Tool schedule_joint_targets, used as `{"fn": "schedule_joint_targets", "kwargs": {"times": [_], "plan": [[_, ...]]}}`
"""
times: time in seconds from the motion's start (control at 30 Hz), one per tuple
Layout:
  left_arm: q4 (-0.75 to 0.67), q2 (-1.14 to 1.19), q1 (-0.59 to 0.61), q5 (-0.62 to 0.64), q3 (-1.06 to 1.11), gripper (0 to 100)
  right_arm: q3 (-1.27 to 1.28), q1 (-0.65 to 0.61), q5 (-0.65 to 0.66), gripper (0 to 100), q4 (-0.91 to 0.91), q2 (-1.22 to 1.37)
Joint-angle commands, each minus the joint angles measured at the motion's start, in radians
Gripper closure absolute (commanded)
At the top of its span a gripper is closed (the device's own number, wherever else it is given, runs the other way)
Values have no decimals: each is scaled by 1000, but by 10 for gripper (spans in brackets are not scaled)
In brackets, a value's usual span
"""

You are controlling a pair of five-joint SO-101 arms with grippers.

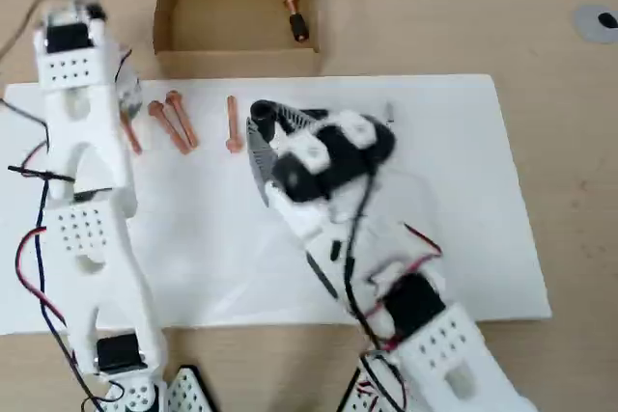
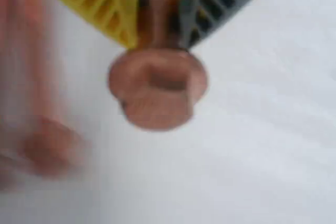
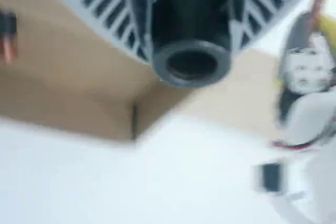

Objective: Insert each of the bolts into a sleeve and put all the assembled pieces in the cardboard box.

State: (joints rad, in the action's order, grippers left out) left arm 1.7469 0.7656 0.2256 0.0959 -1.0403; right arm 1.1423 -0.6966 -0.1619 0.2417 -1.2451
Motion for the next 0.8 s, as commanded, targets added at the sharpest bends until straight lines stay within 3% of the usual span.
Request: {"fn": "schedule_joint_targets", "kwargs": {"times": [0.0,0.1,0.3,0.43,0.6,0.77], "plan": [[11,-355,-83,-29,109,990,-1,-94,21,989,103,-168],[8,-621,-138,-35,265,988,31,-150,23,989,241,-285],[-94,-1109,-181,-41,592,988,120,-151,20,989,318,-403],[-253,-1432,-186,-41,919,988,183,-156,17,989,304,-420],[-506,-1870,-295,-41,1386,989,268,-159,15,989,178,-420],[-766,-2229,-381,-38,1774,991,326,-240,-32,989,146,-420]]}}
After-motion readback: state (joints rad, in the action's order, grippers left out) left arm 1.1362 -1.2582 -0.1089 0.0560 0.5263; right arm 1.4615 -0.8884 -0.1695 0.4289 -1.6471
